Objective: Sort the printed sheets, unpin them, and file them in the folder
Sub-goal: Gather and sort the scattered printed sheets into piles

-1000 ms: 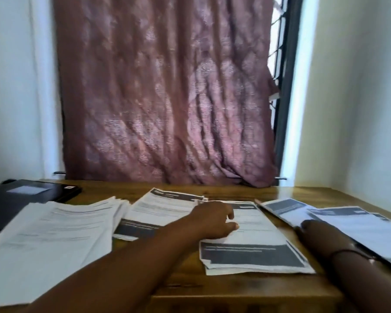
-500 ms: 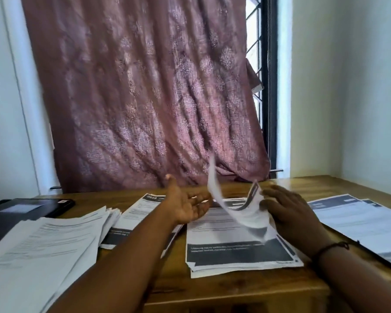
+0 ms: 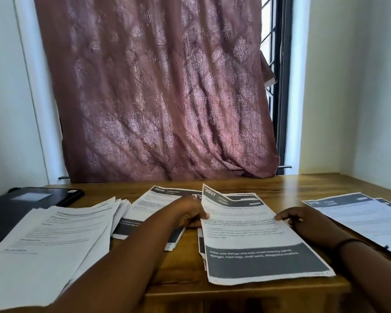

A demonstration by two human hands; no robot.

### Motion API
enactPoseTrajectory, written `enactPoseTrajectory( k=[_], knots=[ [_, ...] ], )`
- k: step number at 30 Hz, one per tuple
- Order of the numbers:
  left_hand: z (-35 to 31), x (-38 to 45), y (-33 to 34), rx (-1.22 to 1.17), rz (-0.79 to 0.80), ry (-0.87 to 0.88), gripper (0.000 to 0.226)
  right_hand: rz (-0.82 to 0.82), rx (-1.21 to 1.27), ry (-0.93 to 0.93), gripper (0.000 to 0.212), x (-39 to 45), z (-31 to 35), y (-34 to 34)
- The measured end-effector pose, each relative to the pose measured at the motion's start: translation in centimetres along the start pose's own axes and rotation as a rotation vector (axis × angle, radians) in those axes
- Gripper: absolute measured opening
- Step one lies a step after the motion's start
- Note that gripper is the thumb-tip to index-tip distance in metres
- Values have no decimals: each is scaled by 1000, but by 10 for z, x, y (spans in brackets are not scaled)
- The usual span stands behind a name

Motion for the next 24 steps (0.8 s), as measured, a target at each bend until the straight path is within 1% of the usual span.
enactPoseTrajectory(
  k=[2, 4, 8, 10, 13, 15, 16, 18, 19, 20, 21, 23, 24],
  knots=[
    [-1, -1, 0, 29, -19, 24, 30, -11, 17, 14, 41, -1, 0, 0],
    [-1, 0, -1, 18, -33, 40, 28, -30, 23, 26, 41, -2, 0, -1],
    [-9, 6, -11, -29, -87, 124, 17, -31, -7, 31, 31, -4, 4, -4],
    [-14, 9, -19, -41, -111, 173, 21, -36, -8, 42, 28, -4, 3, -4],
    [-26, 15, -43, -125, -150, 228, 23, -22, 2, 81, 25, -5, -1, -3],
    [-35, 17, -70, -131, -230, 250, 19, -17, -4, 94, 24, -6, -2, -3],
    [-38, 17, -86, -74, -294, 267, 16, -18, -2, 99, 22, -6, -2, -4],
    [-41, 15, -118, 142, -444, 310, 11, -18, 8, 109, 17, -6, 0, -4],
    [-40, 14, -132, 252, -493, 324, 13, -31, 11, 117, 12, -6, 1, -5],
    [-37, 14, -145, 349, -506, 326, 20, -50, 3, 123, 6, -8, 1, -7],
    [-32, 15, -157, 442, -496, 299, 31, -66, -2, 130, 5, -8, 2, -8],
    [-16, 30, -181, 612, -501, 223, 75, -71, 9, 169, 22, -9, 4, -10],
    [-9, 33, -186, 692, -510, 187, 92, -54, 21, 199, 30, -9, 4, -9]
  ],
)
Point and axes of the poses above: each hand's wrist, its own x-axis towards the middle knuckle, its own y-axis out of the palm, z = x × y, the point moved 6 cm from there along x, towards the middle knuckle, and after that the axes turned 9 degrees about -x, right-handed, at the moved point
